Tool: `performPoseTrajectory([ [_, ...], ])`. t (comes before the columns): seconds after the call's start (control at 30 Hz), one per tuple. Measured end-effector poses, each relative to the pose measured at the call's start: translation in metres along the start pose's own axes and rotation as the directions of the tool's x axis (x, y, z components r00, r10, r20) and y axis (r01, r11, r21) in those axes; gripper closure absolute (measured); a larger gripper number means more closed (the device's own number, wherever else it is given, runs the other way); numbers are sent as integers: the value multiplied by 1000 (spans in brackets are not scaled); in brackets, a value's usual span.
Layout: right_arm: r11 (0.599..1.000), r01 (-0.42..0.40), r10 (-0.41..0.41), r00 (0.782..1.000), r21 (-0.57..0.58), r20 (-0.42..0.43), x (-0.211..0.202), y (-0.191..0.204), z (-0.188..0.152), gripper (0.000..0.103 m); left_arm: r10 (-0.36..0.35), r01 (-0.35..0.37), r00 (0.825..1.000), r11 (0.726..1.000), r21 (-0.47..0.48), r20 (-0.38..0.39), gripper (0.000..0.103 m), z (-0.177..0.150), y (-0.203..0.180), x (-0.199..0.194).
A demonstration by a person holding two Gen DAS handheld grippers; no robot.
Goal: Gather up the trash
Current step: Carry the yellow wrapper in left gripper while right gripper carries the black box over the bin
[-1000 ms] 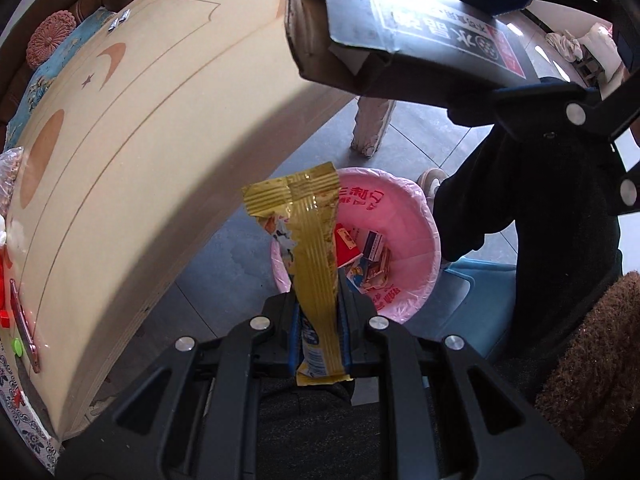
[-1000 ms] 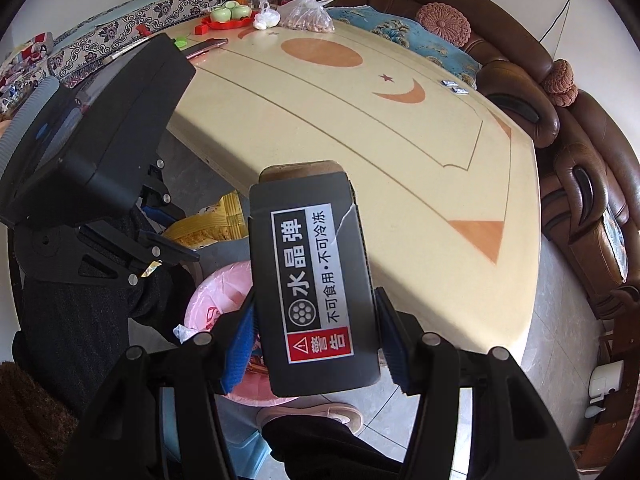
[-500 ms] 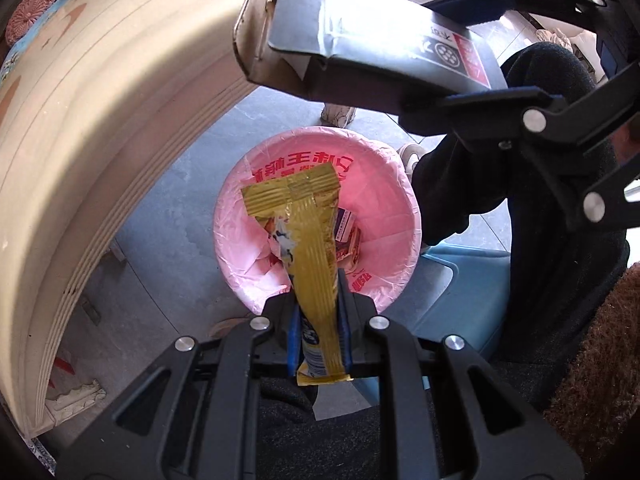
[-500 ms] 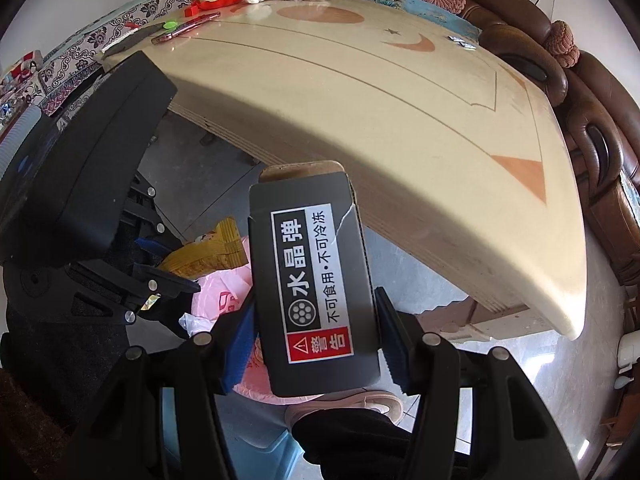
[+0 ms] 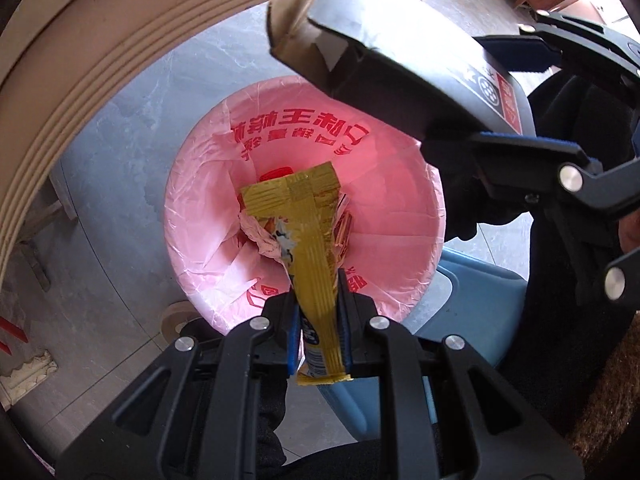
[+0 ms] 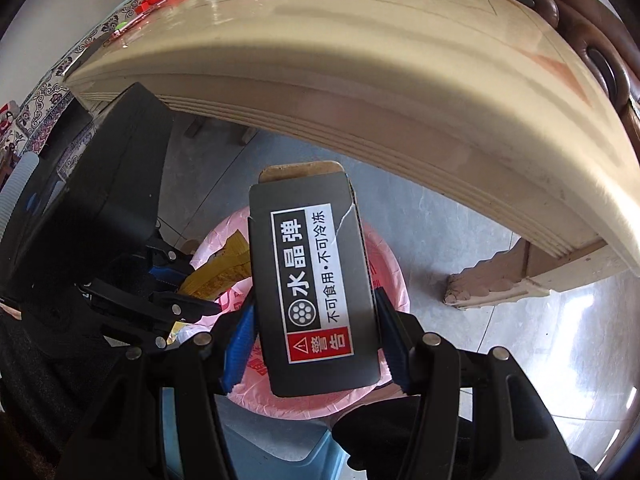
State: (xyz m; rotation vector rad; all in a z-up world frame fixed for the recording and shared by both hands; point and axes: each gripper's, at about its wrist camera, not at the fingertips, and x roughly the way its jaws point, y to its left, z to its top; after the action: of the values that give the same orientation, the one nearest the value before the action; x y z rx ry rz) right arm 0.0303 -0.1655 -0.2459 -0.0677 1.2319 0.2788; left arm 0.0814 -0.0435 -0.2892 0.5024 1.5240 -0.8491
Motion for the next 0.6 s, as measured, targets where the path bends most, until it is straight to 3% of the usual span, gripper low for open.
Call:
performPoseTrajectory([
  [0.37, 993, -7, 21, 993, 118, -117, 68, -20, -21, 49, -42, 29, 993, 993, -115, -113, 87, 15, 21, 59],
  [0.6, 987, -28, 54, 986, 160, -158, 88, -32, -27, 49, -101, 83, 989, 984, -160, -108, 87, 21, 28, 71],
])
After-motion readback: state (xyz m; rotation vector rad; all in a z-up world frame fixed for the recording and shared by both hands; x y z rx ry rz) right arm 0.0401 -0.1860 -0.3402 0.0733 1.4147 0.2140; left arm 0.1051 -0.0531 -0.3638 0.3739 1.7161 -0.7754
